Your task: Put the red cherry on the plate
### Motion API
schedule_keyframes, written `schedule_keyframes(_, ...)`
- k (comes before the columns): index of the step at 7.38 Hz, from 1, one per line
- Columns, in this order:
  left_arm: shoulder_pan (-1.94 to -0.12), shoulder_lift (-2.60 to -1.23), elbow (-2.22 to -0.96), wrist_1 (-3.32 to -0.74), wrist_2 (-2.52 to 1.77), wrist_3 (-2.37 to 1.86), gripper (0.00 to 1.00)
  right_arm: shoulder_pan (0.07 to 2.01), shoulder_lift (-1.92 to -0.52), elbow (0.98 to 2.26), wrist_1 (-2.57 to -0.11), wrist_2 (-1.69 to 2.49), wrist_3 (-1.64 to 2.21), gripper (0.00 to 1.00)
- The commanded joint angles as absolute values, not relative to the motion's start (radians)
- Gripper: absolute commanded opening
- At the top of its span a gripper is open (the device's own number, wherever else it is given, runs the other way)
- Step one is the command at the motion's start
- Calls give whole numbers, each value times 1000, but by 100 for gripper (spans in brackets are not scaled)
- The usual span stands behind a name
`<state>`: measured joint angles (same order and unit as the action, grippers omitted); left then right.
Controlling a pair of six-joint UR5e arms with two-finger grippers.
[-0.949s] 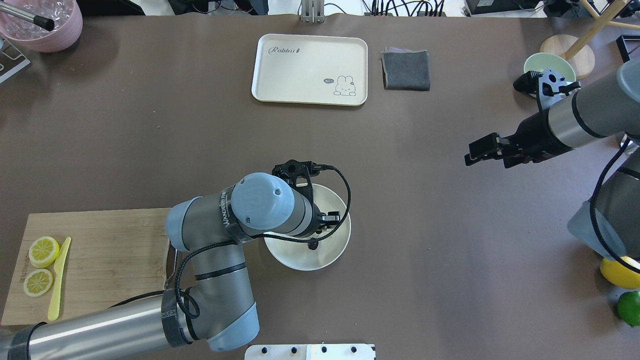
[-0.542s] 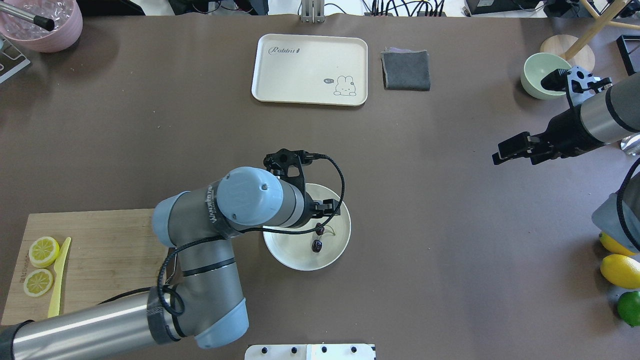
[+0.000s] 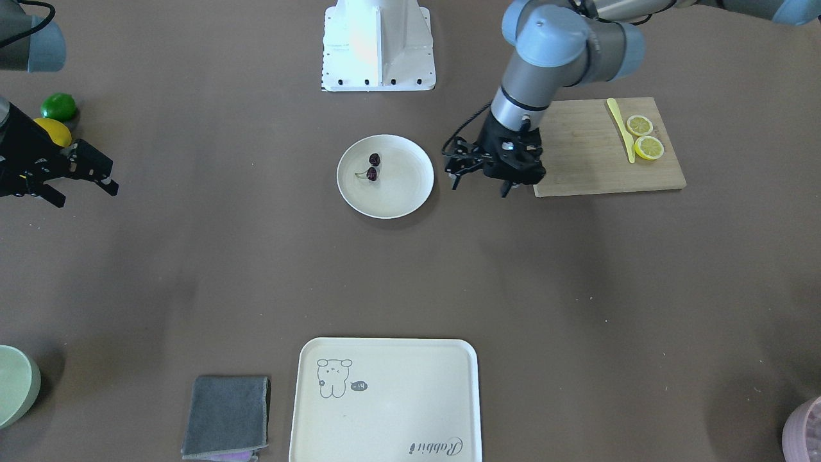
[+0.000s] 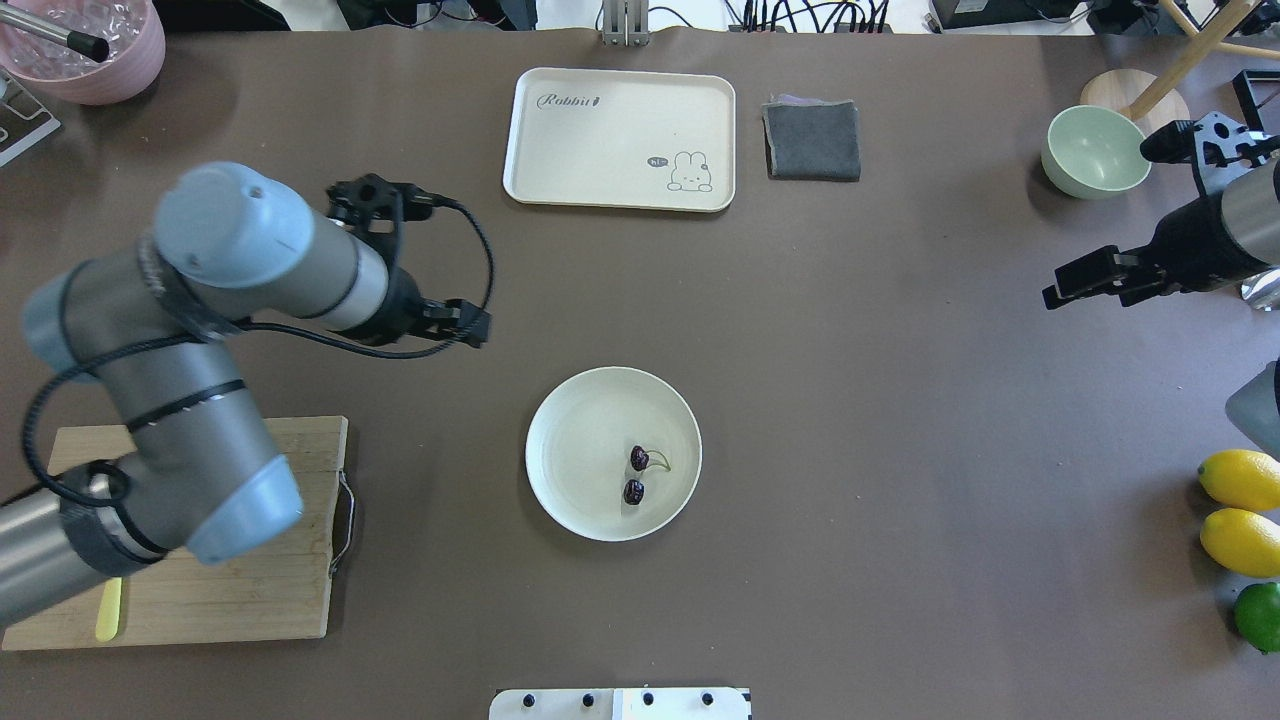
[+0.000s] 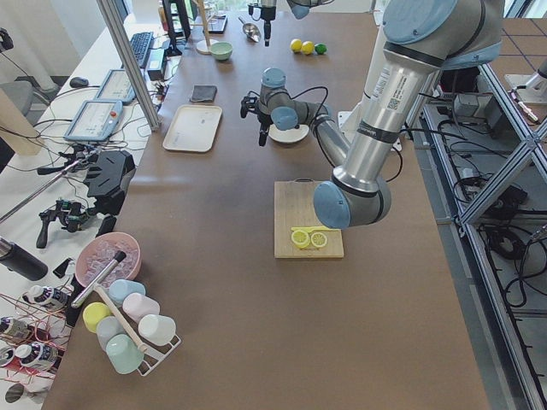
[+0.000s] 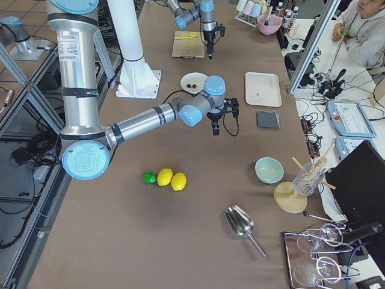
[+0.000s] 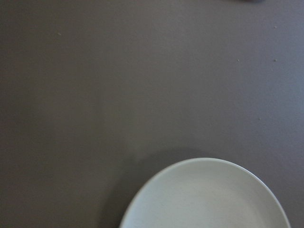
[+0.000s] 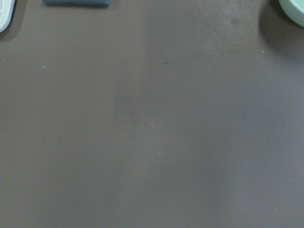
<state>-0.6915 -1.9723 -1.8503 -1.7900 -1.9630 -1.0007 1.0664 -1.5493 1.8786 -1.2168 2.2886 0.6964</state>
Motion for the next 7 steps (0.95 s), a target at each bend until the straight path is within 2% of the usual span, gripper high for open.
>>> schedule_keyframes(1, -898, -1754, -1942, -1787, -2115, -693, 98, 1136, -1577, 1823, -1218, 2289, 542, 100)
schedule_keyframes(4, -1191, -1519, -1943, -1790, -2313, -269, 98, 1242, -1592, 1727, -1216, 2301, 366, 100)
schedule_keyframes(6, -1273, -1407, -1924, -1787, -2315, -204, 98, 1278, -1621, 1721, -1216, 2301, 316, 100)
schedule_keyframes(7, -1304, -1391, -1875, -1787, -2312, -57, 98, 1298, -1637, 1724, -1216, 2310, 316, 100)
